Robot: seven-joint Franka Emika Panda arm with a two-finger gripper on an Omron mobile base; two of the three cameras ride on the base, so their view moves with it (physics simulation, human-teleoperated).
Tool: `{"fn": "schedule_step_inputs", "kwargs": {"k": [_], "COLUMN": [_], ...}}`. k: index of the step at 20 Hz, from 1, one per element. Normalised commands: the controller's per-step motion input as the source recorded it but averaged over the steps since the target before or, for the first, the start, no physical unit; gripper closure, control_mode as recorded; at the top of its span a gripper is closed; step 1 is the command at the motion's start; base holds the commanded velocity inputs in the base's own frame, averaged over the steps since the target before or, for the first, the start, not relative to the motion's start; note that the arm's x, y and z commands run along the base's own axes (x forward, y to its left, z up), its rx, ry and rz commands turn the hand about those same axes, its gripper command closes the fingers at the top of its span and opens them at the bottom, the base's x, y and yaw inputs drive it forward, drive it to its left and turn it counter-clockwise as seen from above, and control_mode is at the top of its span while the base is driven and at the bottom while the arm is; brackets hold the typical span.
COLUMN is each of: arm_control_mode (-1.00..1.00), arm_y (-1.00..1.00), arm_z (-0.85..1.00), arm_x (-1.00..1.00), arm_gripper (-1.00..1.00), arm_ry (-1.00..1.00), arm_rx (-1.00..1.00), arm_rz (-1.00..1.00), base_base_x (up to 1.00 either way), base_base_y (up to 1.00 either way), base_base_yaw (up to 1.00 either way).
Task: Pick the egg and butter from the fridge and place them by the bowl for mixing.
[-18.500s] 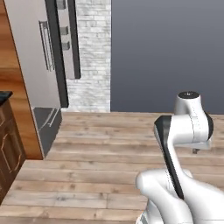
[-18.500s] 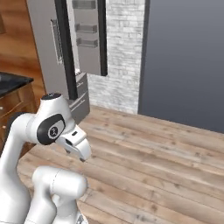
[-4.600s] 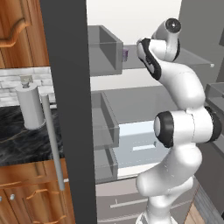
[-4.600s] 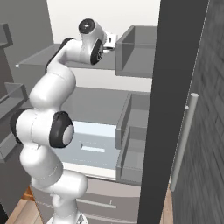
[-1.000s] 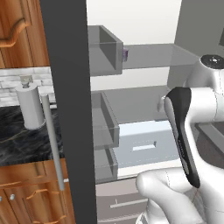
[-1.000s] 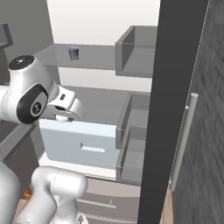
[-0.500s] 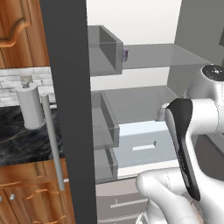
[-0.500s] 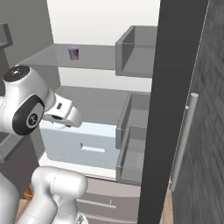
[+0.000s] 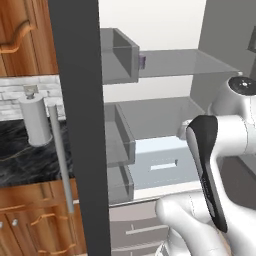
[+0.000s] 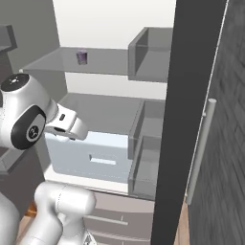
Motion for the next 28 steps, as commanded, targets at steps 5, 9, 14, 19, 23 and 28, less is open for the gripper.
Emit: {"fn": "schedule_step_inputs", "kwargs": {"k": [5, 9, 14, 19, 23, 28], "arm_control_mode": [1.00, 1.00, 1.00, 1.00, 1.00, 1.00], "arm_y": [0.00, 0.00, 0.00, 0.00, 0.00, 0.00], "arm_z": [0.00, 0.00, 0.00, 0.00, 0.00, 0.00], "arm_x": [0.00, 0.00, 0.00, 0.00, 0.00, 0.00], "arm_gripper": [1.00, 1.00, 1.00, 1.00, 1.00, 1.00], "arm_ry": [0.00, 0.00, 0.00, 0.00, 0.00, 0.00], "arm_rx": [0.00, 0.00, 0.00, 0.00, 0.00, 0.00], "arm_rz": [0.00, 0.00, 0.00, 0.00, 0.00, 0.00], "base_base_x": [-0.44, -0.51, -0.65, -0.54, -0.46, -0.41], "base_base_y": [0.20, 0.39, 0.50, 0.49, 0.48, 0.49], "base_base_yaw": [0.00, 0.03, 0.09, 0.12, 0.13, 0.14]}}
